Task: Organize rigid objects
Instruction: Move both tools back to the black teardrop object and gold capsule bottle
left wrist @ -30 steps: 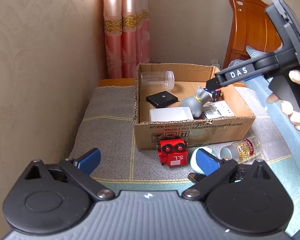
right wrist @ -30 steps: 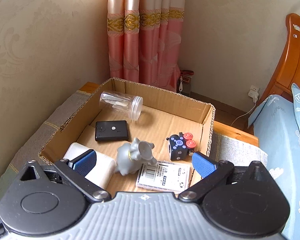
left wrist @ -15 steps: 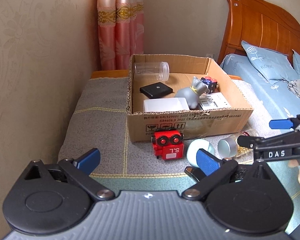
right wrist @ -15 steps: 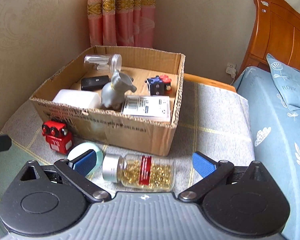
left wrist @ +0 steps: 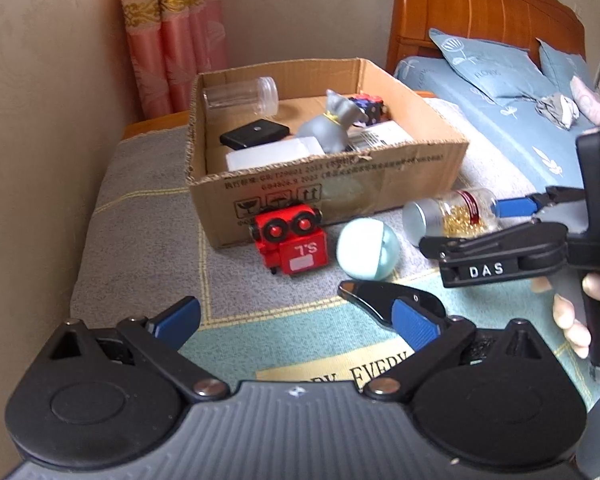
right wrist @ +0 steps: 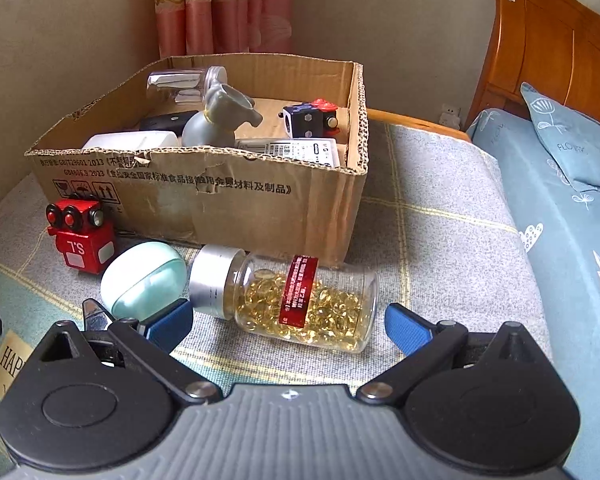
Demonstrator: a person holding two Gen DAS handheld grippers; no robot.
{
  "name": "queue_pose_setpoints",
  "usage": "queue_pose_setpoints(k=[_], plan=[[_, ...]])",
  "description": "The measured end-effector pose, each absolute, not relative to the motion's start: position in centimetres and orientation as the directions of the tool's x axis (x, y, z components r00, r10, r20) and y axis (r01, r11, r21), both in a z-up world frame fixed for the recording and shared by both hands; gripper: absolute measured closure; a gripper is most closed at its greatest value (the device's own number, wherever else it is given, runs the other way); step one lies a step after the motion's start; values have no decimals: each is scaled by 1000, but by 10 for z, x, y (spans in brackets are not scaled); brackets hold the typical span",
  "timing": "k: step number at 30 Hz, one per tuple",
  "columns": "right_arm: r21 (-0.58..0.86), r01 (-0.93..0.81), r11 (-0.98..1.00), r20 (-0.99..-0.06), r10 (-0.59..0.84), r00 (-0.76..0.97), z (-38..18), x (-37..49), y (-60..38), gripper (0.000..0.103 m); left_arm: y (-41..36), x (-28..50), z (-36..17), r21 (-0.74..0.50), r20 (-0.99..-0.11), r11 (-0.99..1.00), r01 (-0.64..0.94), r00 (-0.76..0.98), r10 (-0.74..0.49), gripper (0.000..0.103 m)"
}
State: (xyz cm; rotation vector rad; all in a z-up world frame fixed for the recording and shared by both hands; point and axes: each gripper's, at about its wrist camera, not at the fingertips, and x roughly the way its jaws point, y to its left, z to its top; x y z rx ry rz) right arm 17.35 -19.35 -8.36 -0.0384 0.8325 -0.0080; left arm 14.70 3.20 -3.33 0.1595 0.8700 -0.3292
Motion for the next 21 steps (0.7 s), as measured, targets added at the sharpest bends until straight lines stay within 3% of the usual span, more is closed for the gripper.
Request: queue_pose_setpoints(k=[5,8,13,21], plan=[[-80,50,996,-755,-94,649,-93,177,-208,0,12,144,-51,48,-789,903,427,571,-228,2],[-12,48,999,-772,-40,635,-96,177,-226,0,1,144,-62,41,-810,870,491,526,-259,2],[-21,-2,1000,-782,-15,623,-95,177,-233,0,-13,145,-82,15,-848,836,548,450,-279,2],[-20,-15,1000,-770,-6,638,-97,176,-235,0,-16,149,-91,-1,-803,822,570,489,-341,0]])
